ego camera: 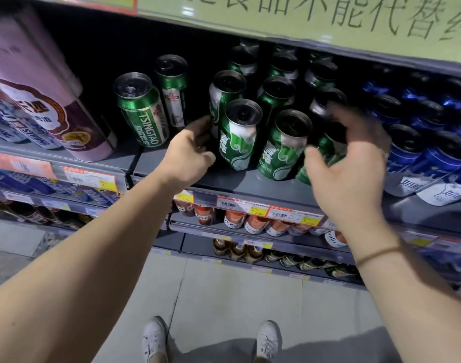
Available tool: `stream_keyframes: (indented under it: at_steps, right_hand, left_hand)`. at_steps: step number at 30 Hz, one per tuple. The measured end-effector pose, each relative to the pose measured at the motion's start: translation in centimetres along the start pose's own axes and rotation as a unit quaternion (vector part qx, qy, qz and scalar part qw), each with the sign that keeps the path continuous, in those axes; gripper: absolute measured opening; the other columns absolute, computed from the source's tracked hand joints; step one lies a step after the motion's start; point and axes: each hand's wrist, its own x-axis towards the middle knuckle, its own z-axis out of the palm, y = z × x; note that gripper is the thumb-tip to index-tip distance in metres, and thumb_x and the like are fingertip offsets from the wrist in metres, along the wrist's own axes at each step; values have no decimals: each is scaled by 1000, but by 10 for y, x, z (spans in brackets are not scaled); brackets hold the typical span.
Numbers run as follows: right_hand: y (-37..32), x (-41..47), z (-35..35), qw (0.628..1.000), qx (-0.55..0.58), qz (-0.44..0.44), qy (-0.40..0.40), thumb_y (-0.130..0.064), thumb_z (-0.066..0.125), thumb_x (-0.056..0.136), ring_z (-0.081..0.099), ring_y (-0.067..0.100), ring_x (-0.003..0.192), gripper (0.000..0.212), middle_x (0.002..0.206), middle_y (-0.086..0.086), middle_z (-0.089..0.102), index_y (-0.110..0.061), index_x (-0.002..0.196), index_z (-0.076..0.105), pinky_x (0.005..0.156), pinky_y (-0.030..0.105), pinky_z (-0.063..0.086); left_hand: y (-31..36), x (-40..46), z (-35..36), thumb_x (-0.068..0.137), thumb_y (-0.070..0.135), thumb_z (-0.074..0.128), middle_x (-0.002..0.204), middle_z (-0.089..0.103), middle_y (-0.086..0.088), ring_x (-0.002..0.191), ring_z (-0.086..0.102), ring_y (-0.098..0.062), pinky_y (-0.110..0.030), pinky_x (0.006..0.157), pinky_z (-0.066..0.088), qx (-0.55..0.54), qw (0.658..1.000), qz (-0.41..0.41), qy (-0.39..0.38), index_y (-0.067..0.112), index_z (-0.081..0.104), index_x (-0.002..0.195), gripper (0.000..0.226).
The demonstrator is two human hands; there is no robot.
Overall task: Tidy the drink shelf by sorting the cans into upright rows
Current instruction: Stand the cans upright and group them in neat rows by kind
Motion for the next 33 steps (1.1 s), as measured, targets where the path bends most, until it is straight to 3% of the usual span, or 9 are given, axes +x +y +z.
stream_keyframes:
  at_steps: [3, 6, 8, 12, 14, 16, 20, 27, 33]
  right_hand:
    - [18, -11, 0, 990, 33, 139, 7, -18, 69, 75, 38, 25, 132, 71, 140, 10, 42, -17, 140, 40, 112, 32, 29]
    - [31, -18, 10, 977, 90, 193, -22, -26, 74, 72, 40, 20, 134, 91, 148, 4, 33, -22, 148, 24, 112, 41, 36]
    - [35, -19, 15, 973, 97, 208, -34, -33, 75, 69, 42, 18, 134, 99, 149, 1, 34, -27, 150, 19, 109, 42, 39]
    - [37, -15, 19, 969, 108, 214, -52, -39, 81, 65, 46, 15, 130, 108, 142, -2, 47, -24, 151, 16, 107, 33, 40]
    - [36, -13, 21, 968, 113, 221, -48, -36, 83, 65, 46, 14, 129, 109, 140, -2, 49, -22, 151, 18, 103, 27, 39]
    - [36, -13, 23, 966, 116, 228, -41, -37, 84, 64, 47, 13, 127, 107, 139, -3, 50, -22, 149, 22, 101, 26, 40]
    - [37, -15, 25, 961, 118, 247, -36, -40, 84, 62, 47, 14, 126, 105, 139, -4, 49, -27, 148, 25, 99, 27, 40]
    - [33, -20, 33, 963, 116, 242, -15, -51, 82, 54, 44, 18, 130, 111, 141, -1, 47, -26, 146, 26, 107, 40, 41]
    - [34, -23, 37, 957, 128, 261, -19, -44, 85, 58, 38, 16, 134, 110, 146, -1, 40, -28, 148, 23, 109, 36, 37]
  left_hand:
    - [2, 1, 1, 68, 15, 79, 136, 57, 4, 124, 54, -9, -33, 105, 45, 34, 999, 5, -41, 16, 32, 148, 93]
    - [8, 3, 9, 61, 24, 91, 142, 50, 2, 131, 44, -8, -22, 111, 33, 77, 996, 24, -46, 11, 24, 151, 113]
    - [10, 5, 15, 58, 28, 92, 135, 54, 4, 125, 48, -2, -19, 108, 36, 86, 995, 47, -30, 9, 30, 147, 111]
    - [13, 6, 24, 66, 14, 88, 116, 54, 14, 102, 48, 11, 7, 82, 31, 72, 996, 54, 13, 10, 37, 142, 91]
    - [11, 5, 22, 68, 12, 86, 120, 54, 11, 110, 49, 2, 4, 86, 33, 65, 997, 50, 13, 9, 36, 143, 90]
    - [9, 4, 18, 69, 14, 86, 127, 58, 5, 118, 52, -6, -9, 98, 39, 60, 997, 38, 9, 9, 38, 142, 88]
    - [4, 2, 10, 71, 21, 86, 118, 65, 1, 112, 59, -11, -33, 102, 46, 86, 996, 23, 2, 10, 49, 129, 69]
    - [2, 2, 6, 70, 27, 86, 116, 67, 3, 112, 60, -11, -35, 101, 47, 95, 995, 13, 1, 12, 53, 126, 67]
    - [0, 3, 4, 70, 29, 86, 118, 67, 5, 113, 60, -7, -34, 102, 46, 83, 996, 10, -16, 13, 53, 127, 67]
